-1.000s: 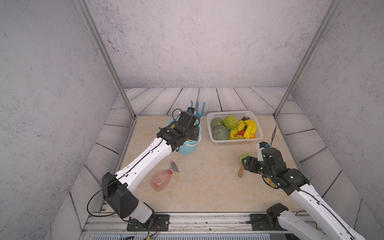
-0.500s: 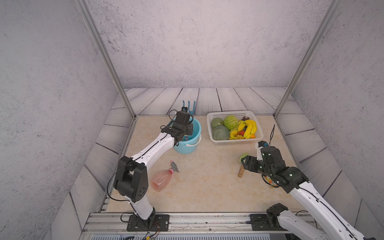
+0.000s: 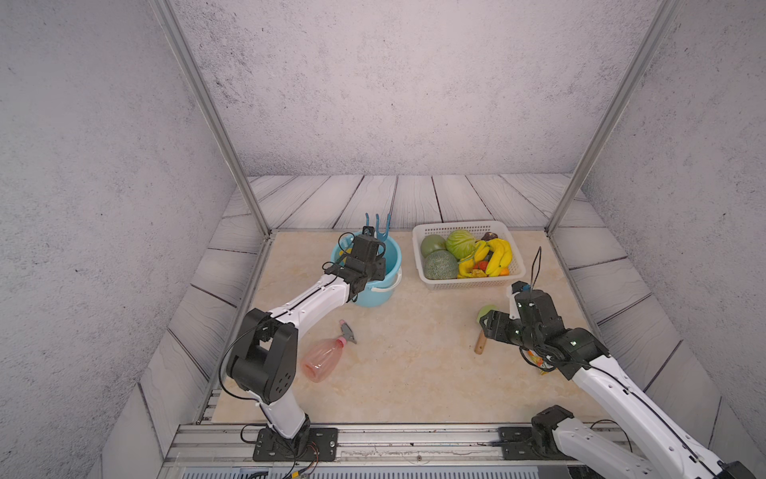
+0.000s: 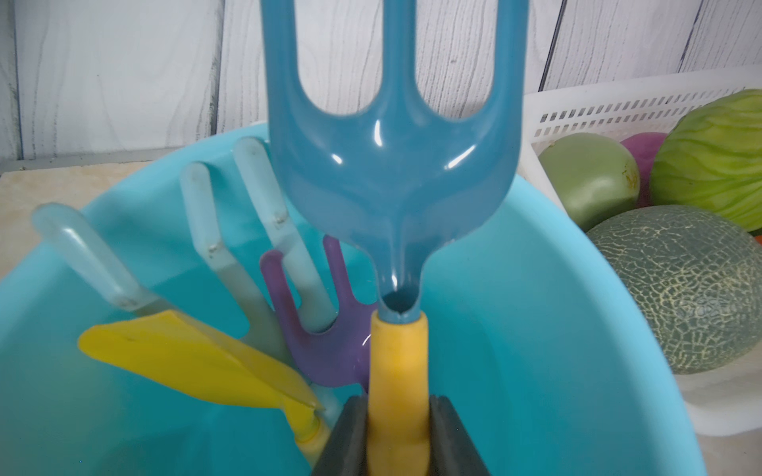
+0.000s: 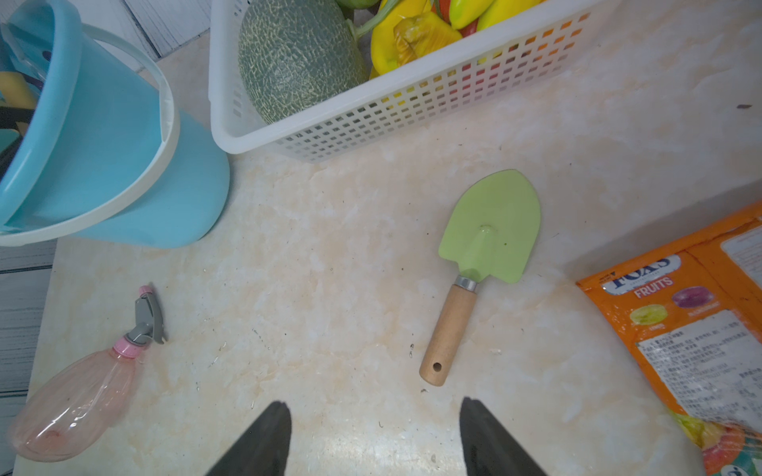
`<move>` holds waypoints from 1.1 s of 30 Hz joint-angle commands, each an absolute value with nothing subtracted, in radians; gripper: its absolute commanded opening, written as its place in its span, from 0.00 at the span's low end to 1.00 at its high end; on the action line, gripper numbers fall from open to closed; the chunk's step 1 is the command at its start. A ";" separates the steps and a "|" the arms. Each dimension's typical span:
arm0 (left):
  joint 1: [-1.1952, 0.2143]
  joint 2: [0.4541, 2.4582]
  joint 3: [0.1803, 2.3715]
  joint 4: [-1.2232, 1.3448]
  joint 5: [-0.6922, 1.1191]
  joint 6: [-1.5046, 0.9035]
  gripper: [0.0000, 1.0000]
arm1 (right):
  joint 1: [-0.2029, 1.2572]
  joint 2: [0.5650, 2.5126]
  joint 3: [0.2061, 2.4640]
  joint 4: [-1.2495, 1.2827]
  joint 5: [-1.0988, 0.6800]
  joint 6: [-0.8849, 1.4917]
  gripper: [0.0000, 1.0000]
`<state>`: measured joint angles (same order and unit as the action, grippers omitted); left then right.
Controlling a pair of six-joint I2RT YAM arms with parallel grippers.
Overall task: Organize the gardening tools
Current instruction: Place the gardening tool in the container, then pick up the gardening tool from the center of the board.
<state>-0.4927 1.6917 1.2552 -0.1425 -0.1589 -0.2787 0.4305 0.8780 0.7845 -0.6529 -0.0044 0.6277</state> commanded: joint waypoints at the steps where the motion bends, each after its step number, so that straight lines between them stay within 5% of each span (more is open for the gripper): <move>1: -0.488 1.689 1.255 -0.140 -0.158 -0.286 0.40 | 0.427 0.894 0.800 -0.645 0.017 0.629 0.70; 3: -0.489 1.663 1.271 -0.172 -0.151 -0.279 0.53 | 0.428 0.907 0.812 -0.665 0.024 0.635 0.70; 10: -0.492 1.538 1.286 -0.240 -0.105 -0.261 0.68 | 0.428 0.957 0.827 -0.742 0.093 0.675 0.71; 20: -0.552 1.331 1.290 -0.546 -0.041 -0.344 0.70 | 0.394 1.170 0.850 -0.713 0.115 0.714 0.69; 33: -0.699 1.034 0.901 -0.610 -0.100 -0.554 0.70 | 0.332 1.512 0.929 -0.631 0.018 0.732 0.56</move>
